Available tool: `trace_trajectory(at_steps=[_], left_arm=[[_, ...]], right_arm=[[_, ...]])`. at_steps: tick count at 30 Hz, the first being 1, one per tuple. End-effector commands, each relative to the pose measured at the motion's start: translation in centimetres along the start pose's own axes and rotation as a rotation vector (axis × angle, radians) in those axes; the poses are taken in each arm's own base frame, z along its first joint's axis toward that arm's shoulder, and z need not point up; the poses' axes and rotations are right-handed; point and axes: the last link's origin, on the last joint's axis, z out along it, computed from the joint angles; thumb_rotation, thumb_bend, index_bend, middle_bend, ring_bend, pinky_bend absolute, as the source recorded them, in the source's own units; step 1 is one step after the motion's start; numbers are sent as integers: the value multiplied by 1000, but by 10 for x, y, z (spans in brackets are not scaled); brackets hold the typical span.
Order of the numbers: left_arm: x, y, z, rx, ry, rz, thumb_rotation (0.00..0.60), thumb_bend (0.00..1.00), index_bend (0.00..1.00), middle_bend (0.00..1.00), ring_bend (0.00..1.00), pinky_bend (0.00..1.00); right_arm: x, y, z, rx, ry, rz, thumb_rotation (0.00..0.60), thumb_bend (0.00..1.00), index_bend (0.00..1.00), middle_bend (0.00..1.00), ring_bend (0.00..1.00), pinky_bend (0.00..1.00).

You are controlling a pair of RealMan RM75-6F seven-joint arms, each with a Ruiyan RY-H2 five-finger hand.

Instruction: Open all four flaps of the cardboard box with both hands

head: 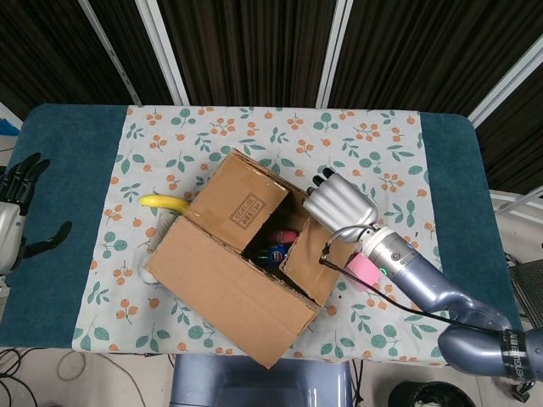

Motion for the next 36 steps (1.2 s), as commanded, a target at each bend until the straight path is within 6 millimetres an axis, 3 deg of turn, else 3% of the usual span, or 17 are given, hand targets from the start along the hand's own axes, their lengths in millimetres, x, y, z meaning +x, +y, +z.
trace_trajectory(at_steps=[1, 10, 36], left_arm=[[1, 2, -1, -6, 0, -3, 600, 261, 0, 0, 0, 102], [0, 4, -2, -11, -5, -2, 600, 260, 0, 0, 0, 102], [-2, 6, -3, -17, -14, -1, 600, 261, 0, 0, 0, 102]], right_arm=[[4, -1, -4, -3, 5, -2, 600, 1000, 633, 521, 364, 353], [18, -4, -9, 11, 27, 2, 600, 1000, 633, 519, 364, 352], [36, -2, -24, -1, 8, -25, 600, 1000, 633, 520, 364, 352]])
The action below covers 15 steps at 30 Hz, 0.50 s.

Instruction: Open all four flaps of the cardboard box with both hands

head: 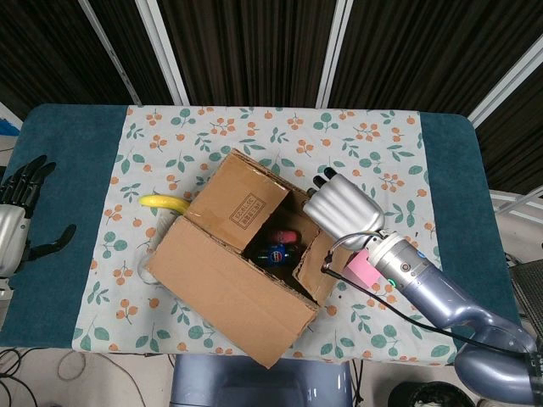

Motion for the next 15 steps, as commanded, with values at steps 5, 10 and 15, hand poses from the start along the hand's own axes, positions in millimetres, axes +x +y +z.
trace_trajectory(at_steps=[5, 10, 15], left_arm=[[-1, 1, 0, -3, -5, 1, 600, 261, 0, 0, 0, 101], [-2, 2, -1, -4, -6, 2, 600, 261, 0, 0, 0, 101], [-1, 3, -1, -7, -4, 1, 600, 261, 0, 0, 0, 101]], right_arm=[[-1, 5, -11, -21, -29, -15, 600, 1000, 633, 521, 365, 352], [-2, 9, -20, -52, -34, -8, 600, 1000, 633, 528, 365, 352], [-4, 13, -31, -82, -50, -17, 600, 1000, 632, 529, 366, 351]])
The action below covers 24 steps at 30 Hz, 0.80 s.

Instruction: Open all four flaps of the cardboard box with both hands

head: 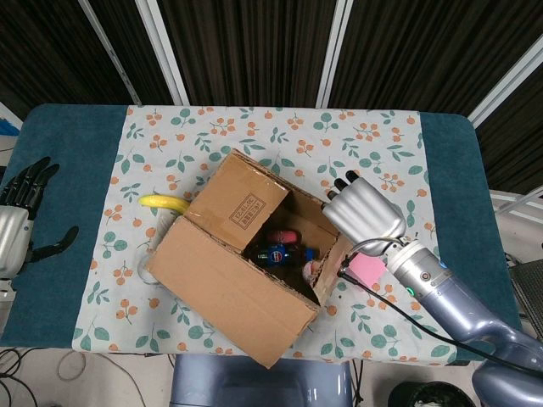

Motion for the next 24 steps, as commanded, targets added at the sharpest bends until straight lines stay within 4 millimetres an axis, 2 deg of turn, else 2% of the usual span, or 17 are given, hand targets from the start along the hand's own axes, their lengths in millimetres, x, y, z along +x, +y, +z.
trace_trajectory(at_steps=[1, 11, 13, 24], left_arm=[[0, 1, 0, -2, -1, 0, 600, 261, 0, 0, 0, 101], [-1, 2, -1, -8, -8, 0, 600, 261, 0, 0, 0, 100], [-2, 3, -1, -8, -11, 1, 600, 261, 0, 0, 0, 101], [-5, 3, -2, -10, -26, 10, 600, 261, 0, 0, 0, 101]], right_arm=[[-2, 3, -7, -21, -9, -6, 600, 1000, 632, 529, 366, 351], [-11, 11, -33, -78, -59, 4, 600, 1000, 633, 529, 366, 347], [-24, 13, -45, -106, -106, 41, 600, 1000, 633, 529, 366, 342], [-62, 11, -67, -143, -168, 130, 600, 1000, 632, 529, 366, 334]])
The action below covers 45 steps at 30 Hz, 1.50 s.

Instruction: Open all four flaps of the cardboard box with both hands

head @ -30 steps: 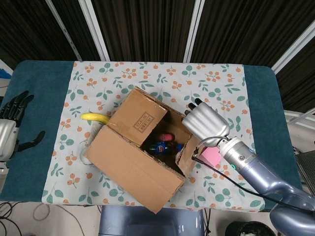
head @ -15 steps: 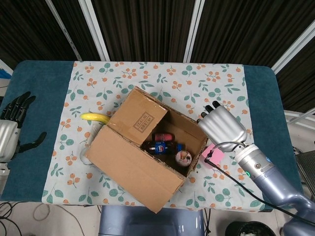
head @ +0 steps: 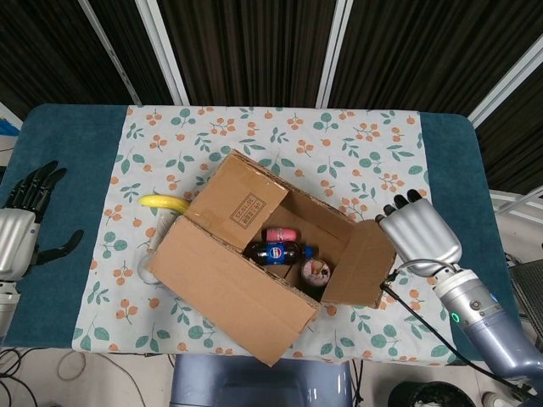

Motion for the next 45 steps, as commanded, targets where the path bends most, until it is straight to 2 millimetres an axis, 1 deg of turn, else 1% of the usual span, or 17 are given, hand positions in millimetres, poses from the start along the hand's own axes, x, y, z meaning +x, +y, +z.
trace_trajectory(at_steps=[1, 9, 14, 16, 19, 21, 23, 26, 28, 30, 33, 34, 36, 37, 38, 40, 45], left_arm=[[-1, 0, 0, 0, -3, 4, 600, 261, 0, 0, 0, 101], [-3, 0, 0, 2, -9, 12, 600, 260, 0, 0, 0, 101], [-6, -1, 0, 2, -19, 22, 600, 261, 0, 0, 0, 101], [-9, 0, 0, 0, -27, 28, 600, 261, 0, 0, 0, 101], [-12, 1, 1, -3, -36, 34, 600, 261, 0, 0, 0, 101], [-13, 2, 1, -5, -41, 36, 600, 261, 0, 0, 0, 100], [-15, 3, 4, -11, -49, 43, 600, 261, 0, 0, 0, 101], [-16, 6, 9, -28, -56, 61, 600, 260, 0, 0, 0, 101], [-16, 9, 15, -43, -62, 72, 600, 259, 0, 0, 0, 101], [-17, 13, 22, -63, -70, 80, 600, 257, 0, 0, 0, 101], [-18, 20, 32, -88, -86, 89, 600, 234, 0, 0, 0, 101], [-19, 23, 35, -97, -93, 94, 600, 226, 0, 0, 0, 101], [-21, 30, 43, -123, -109, 114, 600, 217, 0, 0, 0, 101], [-23, 42, 53, -178, -130, 147, 600, 213, 0, 0, 0, 101], [-24, 48, 62, -206, -150, 167, 600, 213, 0, 0, 0, 101], [-24, 56, 72, -235, -177, 191, 600, 213, 0, 0, 0, 101], [-22, 89, 103, -375, -238, 304, 600, 222, 0, 0, 0, 101]], right_arm=[[-13, 1, -3, -9, -18, 31, 600, 1000, 632, 529, 366, 334], [-26, 5, -4, -26, -17, 58, 600, 1000, 632, 526, 366, 328], [-31, 12, -4, -50, -4, 77, 600, 1000, 632, 517, 366, 324], [-34, 17, -4, -70, 10, 88, 600, 1000, 632, 501, 361, 314], [-38, 24, -4, -96, 36, 103, 600, 992, 622, 437, 330, 292], [-41, 30, -5, -119, 57, 108, 600, 937, 568, 370, 295, 271], [-44, 37, -6, -151, 92, 110, 600, 815, 451, 295, 254, 253], [-50, 46, -10, -204, 146, 130, 600, 671, 295, 218, 212, 247], [-56, 53, -13, -248, 182, 152, 600, 614, 221, 183, 190, 243], [-64, 61, -18, -301, 216, 190, 600, 541, 130, 127, 146, 237], [-78, 68, -23, -364, 250, 236, 600, 461, 36, 51, 92, 233], [-83, 71, -26, -385, 259, 254, 600, 441, 12, 26, 71, 230], [-94, 75, -30, -431, 277, 302, 600, 423, 0, 1, 44, 226], [-107, 80, -37, -484, 281, 356, 600, 422, 0, 0, 40, 226], [-115, 83, -41, -504, 288, 376, 600, 421, 0, 0, 39, 226], [-123, 85, -43, -515, 300, 383, 600, 421, 0, 0, 39, 226], [-142, 88, -48, -541, 296, 414, 600, 421, 0, 0, 39, 226]])
